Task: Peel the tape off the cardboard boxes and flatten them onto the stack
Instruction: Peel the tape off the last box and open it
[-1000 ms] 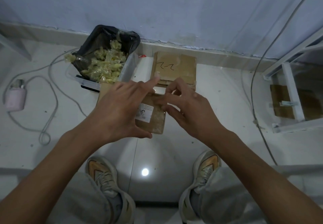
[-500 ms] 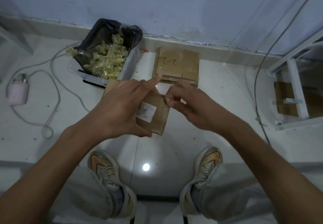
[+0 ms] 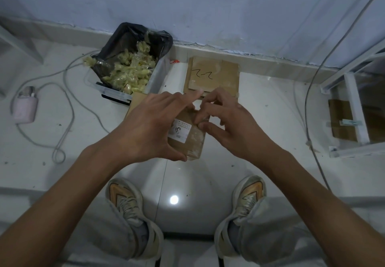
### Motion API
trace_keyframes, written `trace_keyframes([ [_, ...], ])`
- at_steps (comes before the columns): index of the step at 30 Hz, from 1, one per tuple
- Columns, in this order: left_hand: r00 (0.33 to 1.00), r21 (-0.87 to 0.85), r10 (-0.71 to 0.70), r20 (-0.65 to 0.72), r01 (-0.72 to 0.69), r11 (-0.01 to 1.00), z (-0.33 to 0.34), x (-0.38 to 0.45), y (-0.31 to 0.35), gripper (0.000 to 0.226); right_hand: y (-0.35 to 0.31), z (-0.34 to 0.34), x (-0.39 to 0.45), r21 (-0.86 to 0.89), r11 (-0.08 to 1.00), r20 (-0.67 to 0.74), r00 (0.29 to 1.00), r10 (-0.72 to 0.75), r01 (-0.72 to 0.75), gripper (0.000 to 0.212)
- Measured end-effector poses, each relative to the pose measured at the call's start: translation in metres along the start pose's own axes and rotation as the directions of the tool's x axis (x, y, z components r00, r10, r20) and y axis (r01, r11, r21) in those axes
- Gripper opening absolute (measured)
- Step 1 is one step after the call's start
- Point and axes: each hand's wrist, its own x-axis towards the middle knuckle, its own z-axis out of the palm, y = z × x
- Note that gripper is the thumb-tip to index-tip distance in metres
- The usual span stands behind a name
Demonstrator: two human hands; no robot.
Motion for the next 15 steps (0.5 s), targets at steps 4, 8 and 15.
trace_keyframes([
  [4, 1.0, 0.028, 0.006, 0.001, -0.006, 1.0, 0.002, -0.002, 0.0, 0.13, -0.003, 0.003, 0.002, -0.114, 0.993, 0.0, 1.0, -0.028, 0.028, 0.007],
  [8, 1.0, -0.044, 0.005, 0.01, -0.004, 0.999, -0.005, -0.006, -0.004, 0.13, -0.004, -0.007, 0.004, 0.013, 0.998, 0.125, 0.99, -0.06, 0.059, 0.016],
  [15, 0.999, -0.192, 0.029, 0.018, -0.025, 0.981, -0.018, -0.004, 0.001, 0.119, 0.006, -0.041, 0.005, 0.432, 0.894, 0.346, 0.938, -0.04, -0.121, 0.013],
])
